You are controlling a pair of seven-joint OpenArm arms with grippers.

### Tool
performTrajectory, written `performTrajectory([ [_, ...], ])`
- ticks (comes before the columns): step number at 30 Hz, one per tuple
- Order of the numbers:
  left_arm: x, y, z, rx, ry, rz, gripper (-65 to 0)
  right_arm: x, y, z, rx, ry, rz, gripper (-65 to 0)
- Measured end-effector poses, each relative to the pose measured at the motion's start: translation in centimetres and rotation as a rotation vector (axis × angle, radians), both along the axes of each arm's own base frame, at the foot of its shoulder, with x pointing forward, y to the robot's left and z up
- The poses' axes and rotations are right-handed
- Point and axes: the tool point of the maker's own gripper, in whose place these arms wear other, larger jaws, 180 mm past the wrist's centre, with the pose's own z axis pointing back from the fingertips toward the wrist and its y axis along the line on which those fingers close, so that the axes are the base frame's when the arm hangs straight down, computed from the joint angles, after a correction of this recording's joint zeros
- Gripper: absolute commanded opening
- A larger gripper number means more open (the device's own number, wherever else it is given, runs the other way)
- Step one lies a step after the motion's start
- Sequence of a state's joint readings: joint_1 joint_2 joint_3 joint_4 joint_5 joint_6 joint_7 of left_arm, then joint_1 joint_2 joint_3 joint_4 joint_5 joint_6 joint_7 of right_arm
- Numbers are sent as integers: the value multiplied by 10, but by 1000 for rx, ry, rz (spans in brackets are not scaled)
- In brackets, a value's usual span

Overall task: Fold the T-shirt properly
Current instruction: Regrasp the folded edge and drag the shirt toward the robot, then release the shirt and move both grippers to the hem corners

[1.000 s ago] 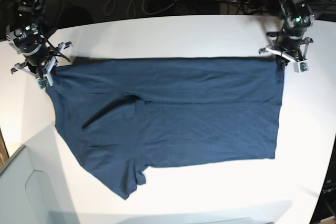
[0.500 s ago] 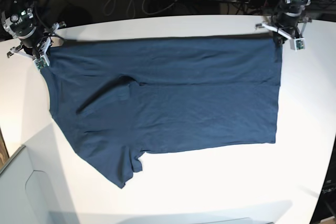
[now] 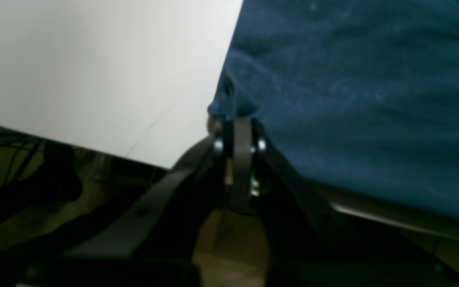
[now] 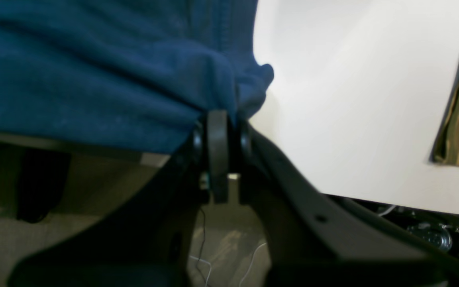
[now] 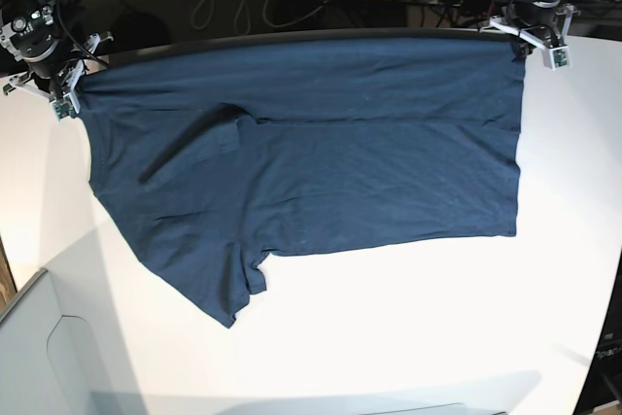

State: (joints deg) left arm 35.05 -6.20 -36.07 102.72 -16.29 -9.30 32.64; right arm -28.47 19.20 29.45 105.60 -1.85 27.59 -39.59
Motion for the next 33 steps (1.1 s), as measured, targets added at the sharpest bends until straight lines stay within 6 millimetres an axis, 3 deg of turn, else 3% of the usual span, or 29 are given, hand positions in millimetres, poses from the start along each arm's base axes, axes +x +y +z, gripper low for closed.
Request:
performTrajectory([
  [17, -7, -8, -6, -25, 10, 23, -650, -10, 0, -5, 1, 30, -3, -641],
  [19, -8, -8, -6, -29, 10, 31, -619, -10, 0, -5, 1, 30, -3, -595],
  [24, -12, -6, -6, -23, 15, 41, -401, -11, -2, -5, -9, 35, -3, -381],
  [26, -13, -2, -3, -12, 13, 47, -348, -11, -2, -5, -10, 34, -3, -318],
  [28, -10, 0, 7, 8, -5, 42, -326, -11, -3, -4, -11, 31, -10, -275],
  [33, 1, 9, 40, 67, -92, 66, -327, -9, -22, 7, -46, 1, -53, -268],
])
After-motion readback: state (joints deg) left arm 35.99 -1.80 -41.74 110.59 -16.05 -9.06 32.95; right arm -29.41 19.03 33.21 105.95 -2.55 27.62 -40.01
